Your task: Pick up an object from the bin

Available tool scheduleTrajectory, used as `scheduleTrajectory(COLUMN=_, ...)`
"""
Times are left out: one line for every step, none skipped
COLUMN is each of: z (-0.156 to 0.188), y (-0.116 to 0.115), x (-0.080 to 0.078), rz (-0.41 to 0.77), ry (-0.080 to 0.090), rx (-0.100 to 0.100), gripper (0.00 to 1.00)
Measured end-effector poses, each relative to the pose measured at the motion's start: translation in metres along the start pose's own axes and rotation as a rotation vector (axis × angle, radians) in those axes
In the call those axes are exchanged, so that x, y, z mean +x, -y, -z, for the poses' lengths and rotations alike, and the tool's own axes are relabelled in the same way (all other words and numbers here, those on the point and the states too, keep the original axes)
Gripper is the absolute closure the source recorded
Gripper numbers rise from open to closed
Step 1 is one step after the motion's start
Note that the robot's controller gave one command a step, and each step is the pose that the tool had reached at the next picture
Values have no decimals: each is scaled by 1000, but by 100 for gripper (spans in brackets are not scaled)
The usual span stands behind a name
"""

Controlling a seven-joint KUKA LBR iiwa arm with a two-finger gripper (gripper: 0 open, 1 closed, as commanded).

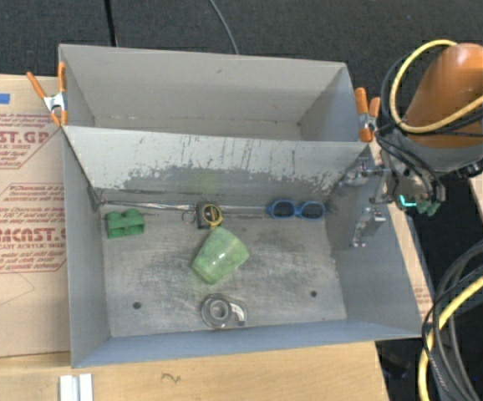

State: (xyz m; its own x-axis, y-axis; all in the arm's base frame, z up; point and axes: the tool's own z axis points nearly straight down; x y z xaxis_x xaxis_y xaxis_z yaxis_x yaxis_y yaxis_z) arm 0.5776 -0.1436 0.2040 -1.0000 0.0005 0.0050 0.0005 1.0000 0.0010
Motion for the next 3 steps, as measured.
scheduleTrajectory(z=-43, y=-54, x=-15, rz=-76, ry=4, rx=-2, gripper=0)
scheduleTrajectory(z=-79, y=-51, x=-14, rz=-71, ry=4, rx=0, gripper=0)
scheduleTrajectory(z=-65, y=-123, x=-13, rz=-48, ry=8, rx=-3, gripper=0)
